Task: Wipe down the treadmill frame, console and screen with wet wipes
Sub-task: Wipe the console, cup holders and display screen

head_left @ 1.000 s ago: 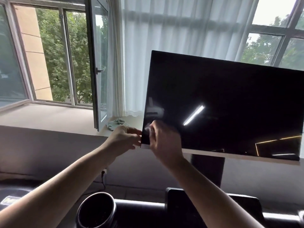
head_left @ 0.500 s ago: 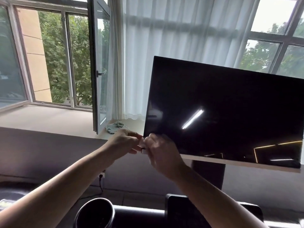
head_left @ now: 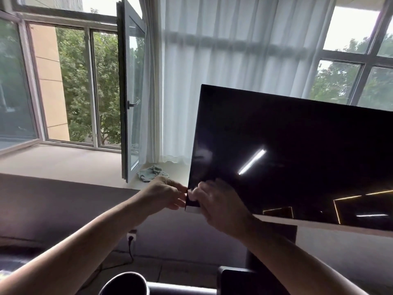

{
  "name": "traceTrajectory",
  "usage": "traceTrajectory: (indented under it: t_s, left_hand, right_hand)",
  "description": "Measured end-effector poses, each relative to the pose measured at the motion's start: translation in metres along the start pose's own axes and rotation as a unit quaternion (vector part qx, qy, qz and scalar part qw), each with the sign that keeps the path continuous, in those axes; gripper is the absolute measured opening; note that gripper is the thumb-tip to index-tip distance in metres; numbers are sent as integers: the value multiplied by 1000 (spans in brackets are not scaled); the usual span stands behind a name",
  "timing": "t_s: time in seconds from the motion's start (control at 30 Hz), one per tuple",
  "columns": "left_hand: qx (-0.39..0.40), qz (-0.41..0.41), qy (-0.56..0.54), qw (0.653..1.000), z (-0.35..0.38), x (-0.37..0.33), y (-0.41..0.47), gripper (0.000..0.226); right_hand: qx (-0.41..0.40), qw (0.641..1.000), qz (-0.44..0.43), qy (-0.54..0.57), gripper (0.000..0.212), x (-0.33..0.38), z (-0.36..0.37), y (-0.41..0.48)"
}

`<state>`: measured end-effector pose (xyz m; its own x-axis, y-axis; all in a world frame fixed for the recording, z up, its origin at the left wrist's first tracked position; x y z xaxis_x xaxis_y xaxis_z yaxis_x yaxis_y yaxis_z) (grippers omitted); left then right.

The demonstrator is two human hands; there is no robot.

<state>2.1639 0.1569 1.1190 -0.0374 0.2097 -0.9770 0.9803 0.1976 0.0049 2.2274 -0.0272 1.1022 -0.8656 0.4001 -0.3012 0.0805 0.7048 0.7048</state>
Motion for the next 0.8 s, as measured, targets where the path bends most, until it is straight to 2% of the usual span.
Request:
traceTrajectory:
  t_s: [0.07, 0.2, 0.3, 0.37, 0.47, 0.53, 0.63, 0.7, 0.77, 0.8]
  left_hand:
    - [-16, 6, 6, 1000, 0, 0, 3, 32]
    - [-32, 13, 33, 999, 1, -6, 3, 28]
    - [-23, 3, 64, 998, -2, -6, 10, 46]
    - [-14, 5, 93, 996, -4, -10, 11, 40]
    - [-51, 61, 130, 988, -10, -24, 13, 31]
    - [-82, 100, 141, 982, -14, -34, 14, 24]
    - [-99, 136, 163, 972, -16, -48, 16, 34]
    - [-129, 155, 167, 965, -12, -59, 19, 42]
    - [-138, 163, 147, 966, -9, -69, 23, 48]
    - [-129, 164, 132, 969, -8, -73, 26, 52]
  right_hand:
    - [-5, 1000, -1, -12, 21, -18, -10, 5]
    - [-94, 988, 116, -39, 3, -53, -29, 50]
    - [-127, 977, 169, -13, 7, -48, -22, 65]
    - [-92, 988, 124, -6, 8, -27, -11, 53]
    - [16, 1000, -17, 10, 13, -9, -10, 24]
    - [22, 999, -48, -15, 11, -24, -20, 26]
    - [-74, 994, 61, -46, 4, -60, -36, 60]
    - [-125, 981, 140, -44, 8, -71, -40, 82]
    - [-138, 979, 152, -20, 8, -62, -32, 85]
    - [-126, 983, 129, -12, 7, -51, -27, 79]
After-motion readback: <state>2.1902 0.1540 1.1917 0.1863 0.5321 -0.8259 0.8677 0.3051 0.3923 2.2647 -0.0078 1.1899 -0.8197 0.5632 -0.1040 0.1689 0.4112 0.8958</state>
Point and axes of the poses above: each hand's wrist, its own y-axis towards the middle knuckle, its own z-axis out of the palm, x = y × z, the point moved 1 cm from there along y, towards the middle knuckle, and after that the axes turned 4 degrees about -x, right-handed, at the moved point
